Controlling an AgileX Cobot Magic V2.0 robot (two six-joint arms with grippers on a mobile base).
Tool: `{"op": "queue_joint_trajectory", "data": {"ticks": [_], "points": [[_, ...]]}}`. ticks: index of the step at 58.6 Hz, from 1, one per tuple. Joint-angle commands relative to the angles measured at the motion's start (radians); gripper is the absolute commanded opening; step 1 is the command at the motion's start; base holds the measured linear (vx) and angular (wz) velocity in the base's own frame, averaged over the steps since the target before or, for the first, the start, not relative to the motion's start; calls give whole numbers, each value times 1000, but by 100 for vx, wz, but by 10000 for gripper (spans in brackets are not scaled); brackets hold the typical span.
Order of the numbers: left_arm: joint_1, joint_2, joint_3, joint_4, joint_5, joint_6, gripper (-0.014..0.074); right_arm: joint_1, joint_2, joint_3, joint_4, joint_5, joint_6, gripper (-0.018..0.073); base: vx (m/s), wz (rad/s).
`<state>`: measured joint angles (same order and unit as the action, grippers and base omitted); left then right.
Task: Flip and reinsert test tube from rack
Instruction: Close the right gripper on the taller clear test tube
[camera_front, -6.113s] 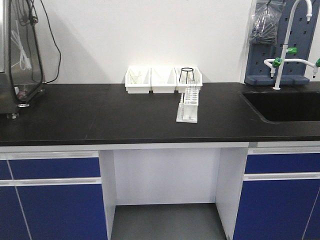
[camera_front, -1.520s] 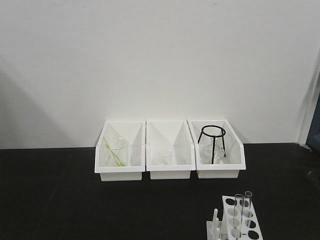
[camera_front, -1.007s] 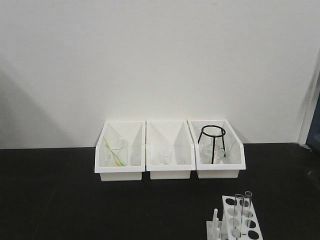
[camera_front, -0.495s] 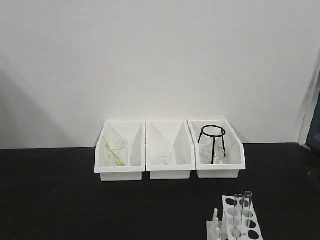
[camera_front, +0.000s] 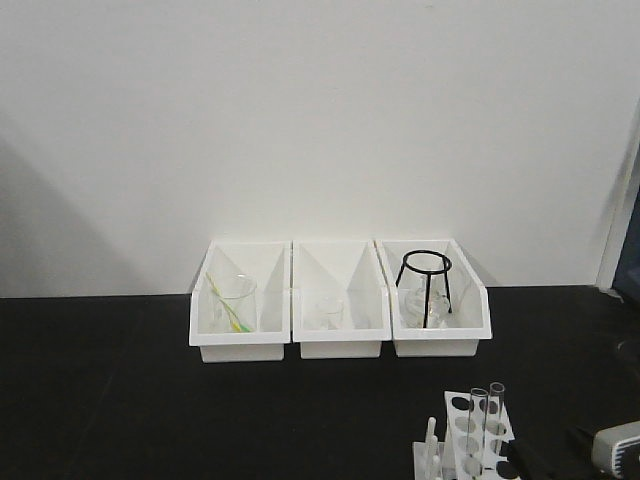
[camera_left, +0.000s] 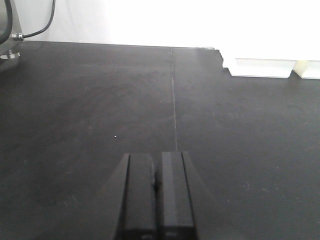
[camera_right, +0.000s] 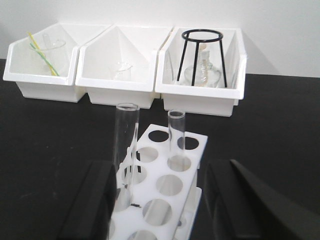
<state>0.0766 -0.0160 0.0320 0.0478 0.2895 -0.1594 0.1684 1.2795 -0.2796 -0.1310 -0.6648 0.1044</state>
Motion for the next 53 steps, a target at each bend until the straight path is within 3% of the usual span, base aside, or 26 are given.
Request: {"op": "queue_joint_trajectory", "data": {"ticks": [1, 15, 26, 42, 53], "points": [[-7, -11, 0, -4, -87, 0, -6, 4, 60, -29, -46, -194, 9, 470, 0, 0], [-7, -11, 0, -4, -87, 0, -6, 4, 217, -47, -108, -328, 66, 470, 0, 0], [-7, -11, 0, -4, -87, 0, -6, 4, 296, -143, -173, -317, 72, 470, 0, 0], [-7, -11, 0, -4, -87, 0, -6, 4, 383, -248, -176, -288, 76, 465, 0, 0], [-7, -11, 0, -4, -87, 0, -6, 4, 417, -259, -176, -286, 83, 411, 0, 0]]}}
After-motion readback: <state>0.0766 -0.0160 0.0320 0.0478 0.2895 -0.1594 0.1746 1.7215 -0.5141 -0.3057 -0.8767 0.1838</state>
